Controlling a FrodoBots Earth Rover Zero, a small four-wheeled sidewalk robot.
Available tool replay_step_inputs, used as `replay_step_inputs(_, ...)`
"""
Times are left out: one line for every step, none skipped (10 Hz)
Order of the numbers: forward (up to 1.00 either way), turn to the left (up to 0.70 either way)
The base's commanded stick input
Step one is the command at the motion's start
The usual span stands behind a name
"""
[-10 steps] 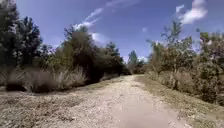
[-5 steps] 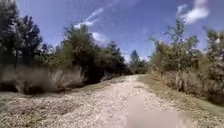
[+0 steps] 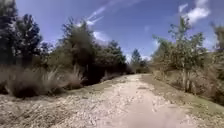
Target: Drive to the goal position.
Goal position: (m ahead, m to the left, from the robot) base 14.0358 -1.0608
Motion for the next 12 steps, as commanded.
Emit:
replay_step_inputs(0.70, -0.27)
replay_step_inputs(0.70, -0.27)
replay_step_inputs(0.70, -0.27)
replay_step_inputs(0.70, -0.27)
replay_step_inputs(0.70, -0.27)
replay_step_inputs(0.70, -0.27)
replay_step_inputs(0.70, -0.27)
replay_step_inputs(0.70, -0.27)
replay_step_inputs(0.70, -0.27)
replay_step_inputs(0.70, -0.27)
replay_step_inputs(0.70, -0.27)
replay_step_inputs(0.70, -0.27)
